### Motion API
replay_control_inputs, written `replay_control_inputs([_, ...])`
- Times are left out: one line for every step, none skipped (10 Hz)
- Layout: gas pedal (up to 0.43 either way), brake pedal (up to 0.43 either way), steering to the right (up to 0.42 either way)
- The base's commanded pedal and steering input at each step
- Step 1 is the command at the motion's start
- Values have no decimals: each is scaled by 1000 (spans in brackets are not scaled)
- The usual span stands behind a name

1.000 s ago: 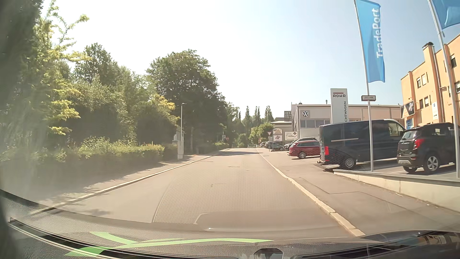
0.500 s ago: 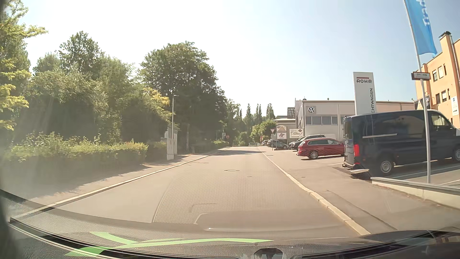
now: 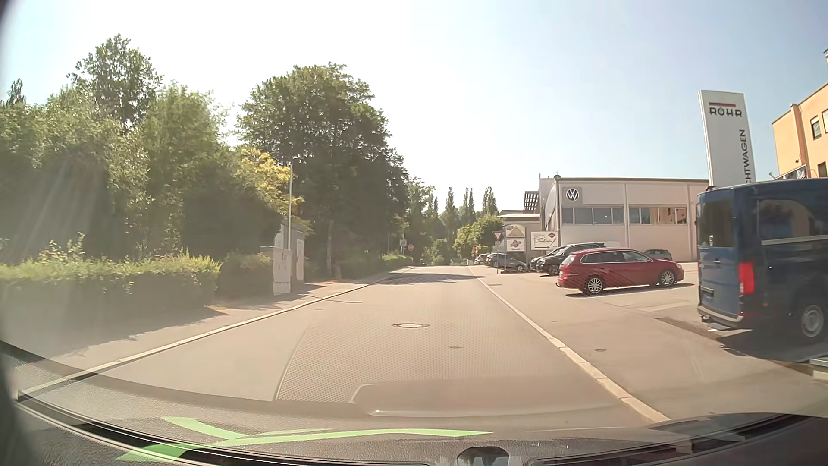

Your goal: Follow the waypoints while adhering to traffic rules and regulations

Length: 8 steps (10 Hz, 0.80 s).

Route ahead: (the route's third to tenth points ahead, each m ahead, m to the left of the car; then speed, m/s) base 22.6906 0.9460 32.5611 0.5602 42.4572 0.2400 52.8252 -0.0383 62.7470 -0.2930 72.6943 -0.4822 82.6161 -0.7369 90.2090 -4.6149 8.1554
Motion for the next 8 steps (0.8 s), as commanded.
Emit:
replay_control_inputs([169, 0, -8])
replay_control_inputs([169, 0, -7])
replay_control_inputs([169, 0, -6])
replay_control_inputs([169, 0, -6])
replay_control_inputs([169, 0, -6])
replay_control_inputs([169, 0, -6])
replay_control_inputs([169, 0, -6])
replay_control_inputs([169, 0, -5])
